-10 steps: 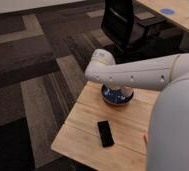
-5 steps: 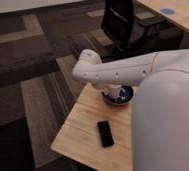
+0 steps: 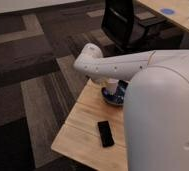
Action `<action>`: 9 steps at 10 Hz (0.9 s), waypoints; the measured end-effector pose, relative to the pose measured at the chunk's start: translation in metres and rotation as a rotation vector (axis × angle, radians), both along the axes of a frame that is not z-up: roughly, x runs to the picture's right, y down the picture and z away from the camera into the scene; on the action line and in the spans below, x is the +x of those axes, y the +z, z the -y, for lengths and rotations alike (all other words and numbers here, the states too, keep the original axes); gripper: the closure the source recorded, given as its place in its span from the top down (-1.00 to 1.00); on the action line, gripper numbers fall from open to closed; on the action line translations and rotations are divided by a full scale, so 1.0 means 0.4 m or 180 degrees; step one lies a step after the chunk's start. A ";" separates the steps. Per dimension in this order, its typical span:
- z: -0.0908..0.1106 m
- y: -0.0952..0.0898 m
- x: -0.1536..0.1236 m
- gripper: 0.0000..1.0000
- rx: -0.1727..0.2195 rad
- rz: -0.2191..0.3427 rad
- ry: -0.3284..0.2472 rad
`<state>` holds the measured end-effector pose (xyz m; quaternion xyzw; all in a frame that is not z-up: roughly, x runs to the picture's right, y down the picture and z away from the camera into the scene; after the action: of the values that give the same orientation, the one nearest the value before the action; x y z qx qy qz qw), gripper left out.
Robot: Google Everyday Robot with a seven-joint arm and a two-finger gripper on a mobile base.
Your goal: Place the ceramic cup in the ceramic bowl
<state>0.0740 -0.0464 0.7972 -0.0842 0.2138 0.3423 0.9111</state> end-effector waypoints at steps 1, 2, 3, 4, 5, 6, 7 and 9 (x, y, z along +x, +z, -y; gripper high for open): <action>0.000 0.000 0.006 -1.00 0.0000 -0.0008 0.0006; -0.001 0.000 0.006 -1.00 -0.0001 -0.0009 0.0005; 0.000 0.000 0.002 -1.00 -0.0001 -0.0005 0.0000; 0.000 0.000 0.003 -1.00 -0.0001 -0.0007 0.0001; -0.001 0.000 0.007 -1.00 0.0000 -0.0013 0.0002; -0.010 0.008 0.022 -1.00 -0.0021 -0.0021 0.0020; -0.013 0.012 0.030 -1.00 -0.0025 -0.0009 0.0041; -0.029 0.028 0.059 -1.00 -0.0038 0.0026 0.0142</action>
<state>0.0976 -0.0350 0.8082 -0.0958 0.2101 0.3609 0.9035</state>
